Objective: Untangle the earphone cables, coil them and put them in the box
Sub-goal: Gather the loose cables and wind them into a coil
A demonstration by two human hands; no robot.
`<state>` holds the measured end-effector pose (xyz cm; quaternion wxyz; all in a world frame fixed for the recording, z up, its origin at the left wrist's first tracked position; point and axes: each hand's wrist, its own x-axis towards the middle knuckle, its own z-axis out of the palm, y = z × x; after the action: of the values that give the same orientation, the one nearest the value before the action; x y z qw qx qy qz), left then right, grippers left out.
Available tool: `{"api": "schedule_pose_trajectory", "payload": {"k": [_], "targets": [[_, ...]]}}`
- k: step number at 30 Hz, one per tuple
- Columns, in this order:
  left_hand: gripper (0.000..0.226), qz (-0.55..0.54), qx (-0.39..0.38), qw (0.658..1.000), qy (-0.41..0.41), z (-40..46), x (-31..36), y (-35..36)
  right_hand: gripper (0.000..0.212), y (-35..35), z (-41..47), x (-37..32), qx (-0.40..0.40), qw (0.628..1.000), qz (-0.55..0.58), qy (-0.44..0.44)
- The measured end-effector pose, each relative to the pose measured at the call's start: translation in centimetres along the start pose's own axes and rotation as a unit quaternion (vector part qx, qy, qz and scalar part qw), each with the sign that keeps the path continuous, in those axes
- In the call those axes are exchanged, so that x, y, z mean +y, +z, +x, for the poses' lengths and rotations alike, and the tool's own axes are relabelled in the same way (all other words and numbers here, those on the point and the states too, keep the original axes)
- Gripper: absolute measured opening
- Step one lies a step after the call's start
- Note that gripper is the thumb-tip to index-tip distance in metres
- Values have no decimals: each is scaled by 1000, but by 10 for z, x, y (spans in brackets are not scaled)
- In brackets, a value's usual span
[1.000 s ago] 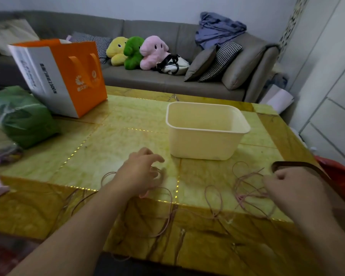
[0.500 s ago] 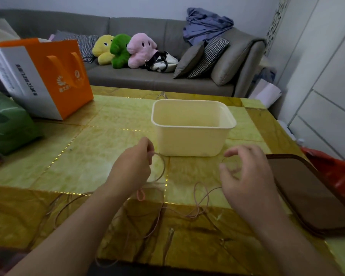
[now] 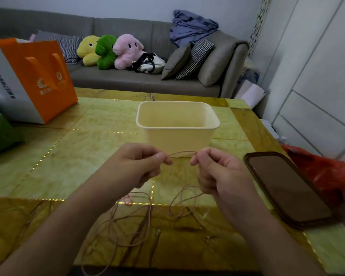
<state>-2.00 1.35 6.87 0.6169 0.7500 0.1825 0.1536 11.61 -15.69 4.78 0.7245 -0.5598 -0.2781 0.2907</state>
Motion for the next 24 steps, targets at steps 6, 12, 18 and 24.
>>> {"api": "schedule_pose_trajectory", "payload": {"k": [6, 12, 18, 24], "targets": [[15, -295, -178, 938, -26, -8, 11, 20, 30, -1, 3, 14, 7, 992, -123, -25], [12, -348, 14, 937, 16, -3, 6, 35, 34, 17, -6, 23, -72, 958, -272, -60], [17, -299, 99, 946, 77, -1, 0, 40, 22, 21, -13, 19, -95, 922, -369, -61], [29, -63, 109, 987, 103, -2, -11, 52, 21, 18, -13, 22, -124, 880, -452, -73]]}}
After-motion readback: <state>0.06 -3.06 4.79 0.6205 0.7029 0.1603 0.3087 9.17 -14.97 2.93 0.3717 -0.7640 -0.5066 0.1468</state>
